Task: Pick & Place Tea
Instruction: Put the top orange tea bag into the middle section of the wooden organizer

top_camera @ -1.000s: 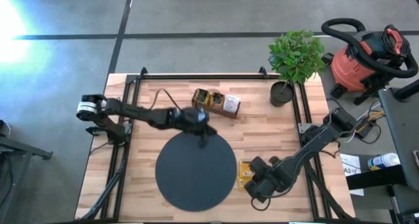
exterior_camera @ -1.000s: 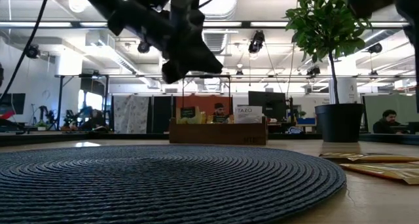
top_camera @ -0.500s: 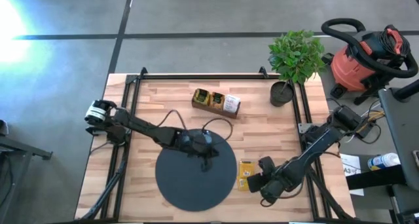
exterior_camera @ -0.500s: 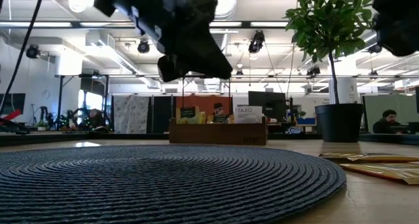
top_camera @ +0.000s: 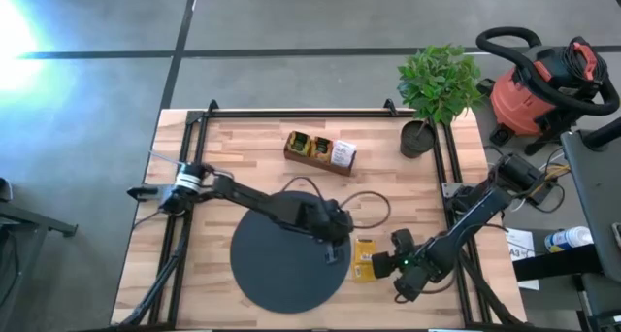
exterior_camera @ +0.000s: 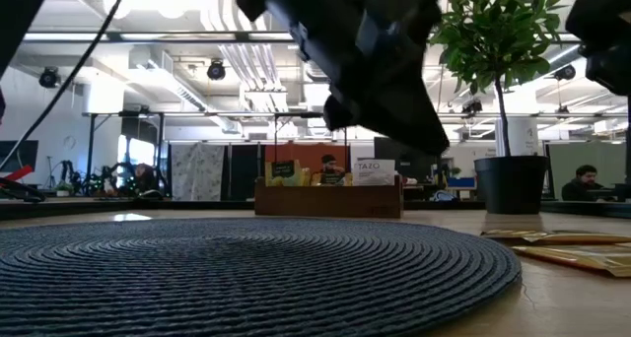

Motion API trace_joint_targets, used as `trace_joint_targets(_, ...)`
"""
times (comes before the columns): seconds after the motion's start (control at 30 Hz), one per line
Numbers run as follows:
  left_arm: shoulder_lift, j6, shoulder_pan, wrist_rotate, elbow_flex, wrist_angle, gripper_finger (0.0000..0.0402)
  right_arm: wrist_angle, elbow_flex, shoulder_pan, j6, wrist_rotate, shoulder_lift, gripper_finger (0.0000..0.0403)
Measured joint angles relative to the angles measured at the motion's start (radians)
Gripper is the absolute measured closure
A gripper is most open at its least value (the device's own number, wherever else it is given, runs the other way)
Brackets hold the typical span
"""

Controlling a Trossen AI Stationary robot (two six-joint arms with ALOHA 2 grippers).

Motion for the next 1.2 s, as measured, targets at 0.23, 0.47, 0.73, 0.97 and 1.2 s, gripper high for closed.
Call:
trace_joint_targets(0.23,0.111,0.068,-0.002,0.088,0.082,-0.022,0.0362,0.176,-0.076,0.002,0.029,0.063,0.004,0.0193)
trace_joint_targets(0.47,0.131,0.054,-0.007,0.104,0.081,-0.018,0.0362,0.226,-0.098,0.001,0.029,0.087,0.042,0.0193)
trace_joint_targets(0.73,0.131,0.037,-0.006,0.104,0.070,0.028,0.0362,0.283,-0.100,-0.024,0.020,0.113,0.052,0.0193)
trace_joint_targets(0.97,0.131,0.025,-0.006,0.105,0.063,0.042,0.0362,0.294,-0.101,-0.078,-0.056,0.117,0.052,0.0194)
trace_joint_targets(1.2,0.131,-0.002,-0.008,0.110,0.042,0.044,0.0362,0.306,-0.101,-0.101,-0.102,0.107,0.052,0.0204)
